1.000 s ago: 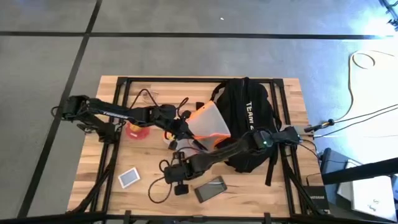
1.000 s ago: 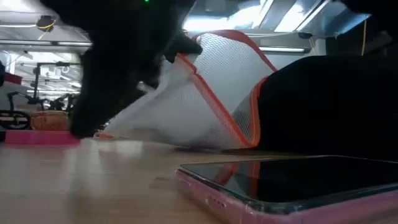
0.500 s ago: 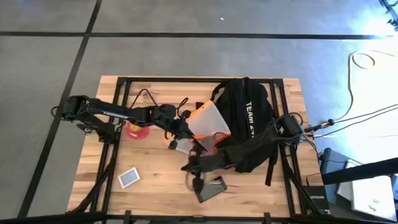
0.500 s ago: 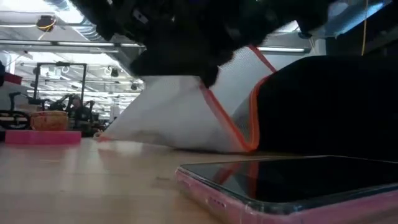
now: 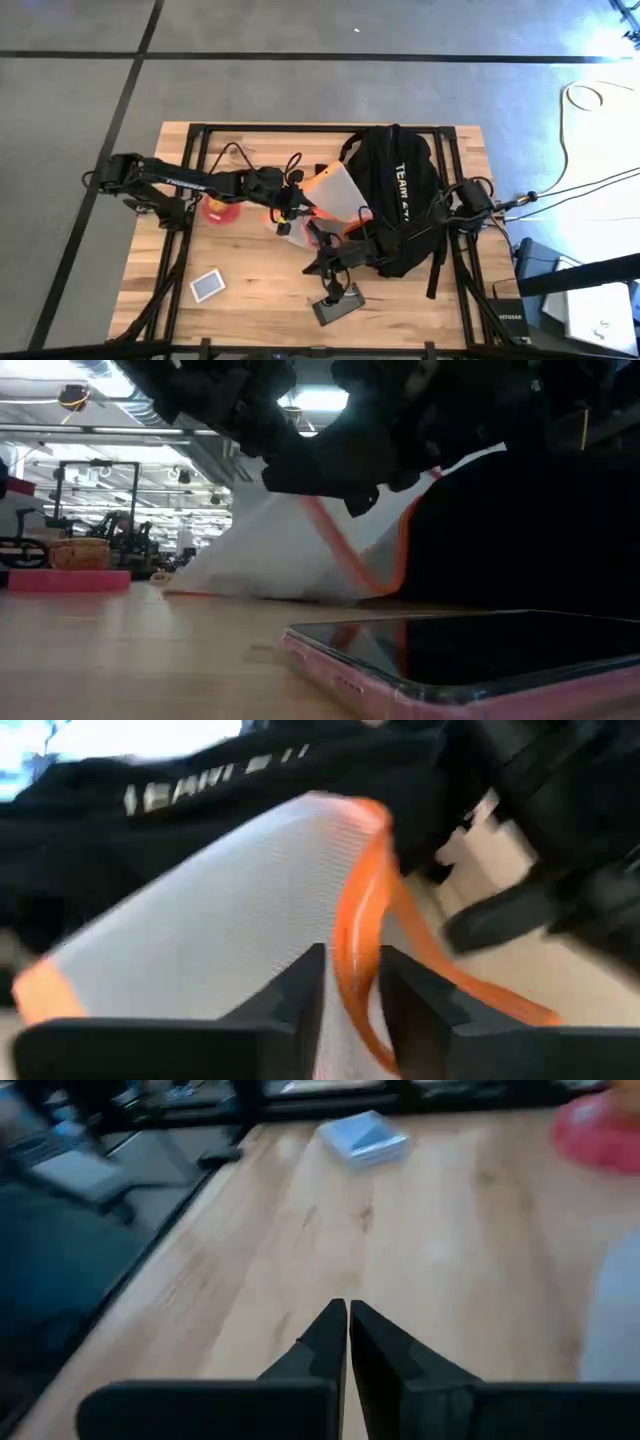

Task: Unpack backpack
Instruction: Put the blue game card deck into the transparent white zip bag

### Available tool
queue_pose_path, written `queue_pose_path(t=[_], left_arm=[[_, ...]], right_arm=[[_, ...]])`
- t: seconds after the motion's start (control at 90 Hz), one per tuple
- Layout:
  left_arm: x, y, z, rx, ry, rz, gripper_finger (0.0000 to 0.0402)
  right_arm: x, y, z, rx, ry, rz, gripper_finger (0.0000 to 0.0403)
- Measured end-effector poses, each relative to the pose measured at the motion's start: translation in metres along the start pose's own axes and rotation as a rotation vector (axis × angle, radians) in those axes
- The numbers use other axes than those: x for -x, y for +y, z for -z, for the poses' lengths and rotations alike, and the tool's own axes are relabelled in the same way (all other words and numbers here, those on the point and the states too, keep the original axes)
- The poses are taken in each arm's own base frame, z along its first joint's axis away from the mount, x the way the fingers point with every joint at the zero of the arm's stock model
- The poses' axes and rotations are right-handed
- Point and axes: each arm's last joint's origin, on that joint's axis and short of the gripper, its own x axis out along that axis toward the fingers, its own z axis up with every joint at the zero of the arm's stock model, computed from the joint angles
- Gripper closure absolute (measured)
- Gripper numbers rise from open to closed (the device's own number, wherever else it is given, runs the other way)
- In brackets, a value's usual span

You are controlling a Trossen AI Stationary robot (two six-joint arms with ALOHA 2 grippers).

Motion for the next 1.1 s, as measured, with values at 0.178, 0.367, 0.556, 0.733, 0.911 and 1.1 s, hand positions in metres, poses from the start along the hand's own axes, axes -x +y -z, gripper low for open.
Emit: queue_pose_path(t=[0.178, 0.367, 0.556, 0.733, 0.911, 1.1], left_arm=[[0.003, 0.012, 0.013, 0.083, 0.104, -0.020, 0.0248], [0.005, 0.023, 0.017, 0.180, 0.112, -0.012, 0.0208], [0.005, 0.021, 0.017, 0.207, 0.113, 0.002, 0.0202], [0.004, 0.018, 0.016, 0.213, 0.112, 0.012, 0.0202], [0.004, 0.017, 0.015, 0.237, 0.111, 0.008, 0.0202], [0.004, 0.017, 0.016, 0.257, 0.116, -0.012, 0.0202]], right_arm=[[0.030, 0.006, -0.026, 0.070, 0.094, -0.027, 0.0403], [0.064, 0.005, -0.049, 0.134, 0.135, 0.153, 0.0402], [0.074, -0.005, -0.047, 0.269, 0.196, 0.459, 0.0372], [0.073, -0.023, -0.047, 0.337, 0.224, 0.568, 0.0285], [0.067, -0.040, -0.044, 0.421, 0.277, 0.597, 0.0195], [0.051, -0.040, -0.040, 0.696, 0.273, 0.523, 0.0170]])
